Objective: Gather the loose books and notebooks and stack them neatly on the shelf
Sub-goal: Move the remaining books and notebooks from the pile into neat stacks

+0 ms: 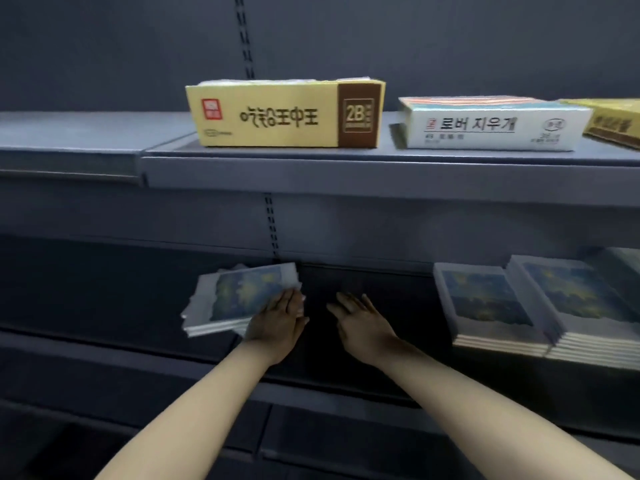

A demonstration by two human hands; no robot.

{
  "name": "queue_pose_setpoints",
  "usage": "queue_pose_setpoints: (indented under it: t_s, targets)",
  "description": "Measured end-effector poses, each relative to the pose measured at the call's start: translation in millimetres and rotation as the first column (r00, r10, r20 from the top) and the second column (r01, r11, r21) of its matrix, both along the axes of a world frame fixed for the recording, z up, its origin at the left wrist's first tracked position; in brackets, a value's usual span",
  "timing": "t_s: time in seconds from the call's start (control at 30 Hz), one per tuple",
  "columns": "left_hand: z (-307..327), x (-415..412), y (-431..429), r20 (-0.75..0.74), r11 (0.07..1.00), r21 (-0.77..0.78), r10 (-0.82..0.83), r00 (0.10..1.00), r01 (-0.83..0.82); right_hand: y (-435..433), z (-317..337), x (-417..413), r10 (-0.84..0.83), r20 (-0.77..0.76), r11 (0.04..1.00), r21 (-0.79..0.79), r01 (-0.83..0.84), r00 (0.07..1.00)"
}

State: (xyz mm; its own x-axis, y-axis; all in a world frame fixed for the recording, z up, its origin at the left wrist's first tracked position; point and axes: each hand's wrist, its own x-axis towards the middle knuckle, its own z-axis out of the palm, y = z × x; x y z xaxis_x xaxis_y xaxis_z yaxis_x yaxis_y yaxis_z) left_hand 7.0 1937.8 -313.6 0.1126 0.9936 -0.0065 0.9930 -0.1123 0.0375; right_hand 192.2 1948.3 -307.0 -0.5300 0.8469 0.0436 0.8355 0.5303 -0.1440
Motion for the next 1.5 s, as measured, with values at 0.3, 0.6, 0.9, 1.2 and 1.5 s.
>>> queue_pose_setpoints:
  t_s: [0.3, 0.6, 0.9, 1.2, 1.5]
  targets:
    - [-0.5, -107.1, -32.8, 0.003, 0.947, -0.044, 0.318, 0.948, -0.318, 5.1, 0.0, -118.5, 0.156, 0.035, 0.987, 0.022, -0.157, 0.987]
    - [-6.7, -119.1, -30.9, 0.074, 0.942, 0.020, 0.332, 0.940, -0.334, 8.0, -15.6, -170.3, -0.004, 0.278, 0.983, 0.178, -0.047, 0.961]
    - [-0.2, -109.0, -42.7, -0.099, 0.943, 0.200, 0.290, 0.952, -0.267, 17.5, -13.0, -162.6, 0.067, 0.233, 0.986, 0.134, -0.100, 0.970]
    - [25.6, -101.3, -73.7, -0.266, 0.918, 0.382, 0.003, 0.964, 0.103, 14.8, -10.6, -145.9, 0.130, 0.146, 0.991, -0.021, -0.128, 0.981]
    - [4.5, -96.6, -82.2, -0.153, 0.819, 0.543, -0.121, 0.981, 0.186, -18.6, -21.8, -131.7, 0.384, -0.103, 0.859, 0.405, -0.314, 0.918]
